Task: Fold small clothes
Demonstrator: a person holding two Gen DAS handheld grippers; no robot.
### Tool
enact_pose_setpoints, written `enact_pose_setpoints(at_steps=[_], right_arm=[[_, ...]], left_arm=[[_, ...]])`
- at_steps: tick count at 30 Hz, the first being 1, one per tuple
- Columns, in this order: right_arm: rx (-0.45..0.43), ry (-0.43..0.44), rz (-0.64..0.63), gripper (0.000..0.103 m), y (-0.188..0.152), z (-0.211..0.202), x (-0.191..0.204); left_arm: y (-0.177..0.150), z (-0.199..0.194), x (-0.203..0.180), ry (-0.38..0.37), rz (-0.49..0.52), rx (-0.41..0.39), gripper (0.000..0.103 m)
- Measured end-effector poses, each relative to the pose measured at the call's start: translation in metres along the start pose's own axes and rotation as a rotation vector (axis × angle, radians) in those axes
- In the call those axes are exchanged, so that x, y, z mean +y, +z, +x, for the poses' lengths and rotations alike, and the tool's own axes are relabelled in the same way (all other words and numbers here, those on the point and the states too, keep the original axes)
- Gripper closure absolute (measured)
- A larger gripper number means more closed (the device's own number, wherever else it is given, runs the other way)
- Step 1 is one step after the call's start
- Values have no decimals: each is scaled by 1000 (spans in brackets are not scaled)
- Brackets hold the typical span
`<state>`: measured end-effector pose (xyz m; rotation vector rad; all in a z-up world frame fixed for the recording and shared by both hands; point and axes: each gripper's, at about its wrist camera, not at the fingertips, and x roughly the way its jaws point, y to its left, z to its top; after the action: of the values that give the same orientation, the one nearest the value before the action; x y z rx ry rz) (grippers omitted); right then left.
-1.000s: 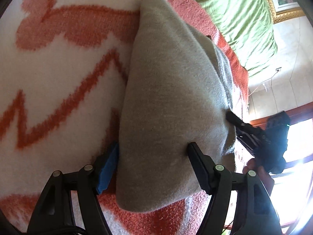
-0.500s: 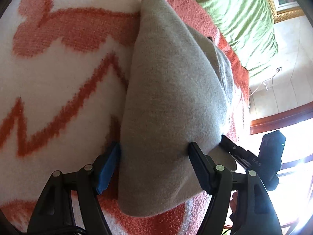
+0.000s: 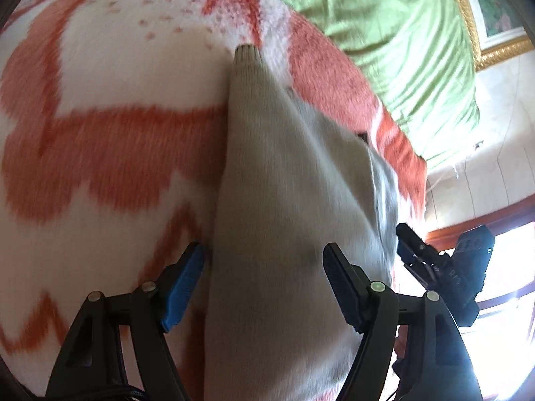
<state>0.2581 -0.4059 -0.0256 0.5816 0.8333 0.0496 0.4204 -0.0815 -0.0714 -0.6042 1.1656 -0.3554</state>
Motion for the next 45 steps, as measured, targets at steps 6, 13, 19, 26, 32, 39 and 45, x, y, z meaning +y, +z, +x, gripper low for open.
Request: enact_pose_setpoints(at_steps=[6,13,19,26,32,39,45], right_arm=[[32,28,-3,83,25,27,3],[23,49,23,92,32,31,-5],[-13,109,50,49,22,-13,-2],[108,160,83,36,-25,-13,-19],[138,202,108,36,-33,11,-24],[186,289,107,69,-28,28,-14],[116,376,63,71,-28,-2,28]], left_arm=[[34,18,0,41,5,-38,61],[46,27,1,81,27,-42,59],[14,-6,10,-10,20,-17,32],[-40,-6,24,-104,2,87,22],[-42,23,29,-141,-55,130,20],[-37,22,25,-191,-40,93,59],[-49,-30,20,-179,4,-8,63]])
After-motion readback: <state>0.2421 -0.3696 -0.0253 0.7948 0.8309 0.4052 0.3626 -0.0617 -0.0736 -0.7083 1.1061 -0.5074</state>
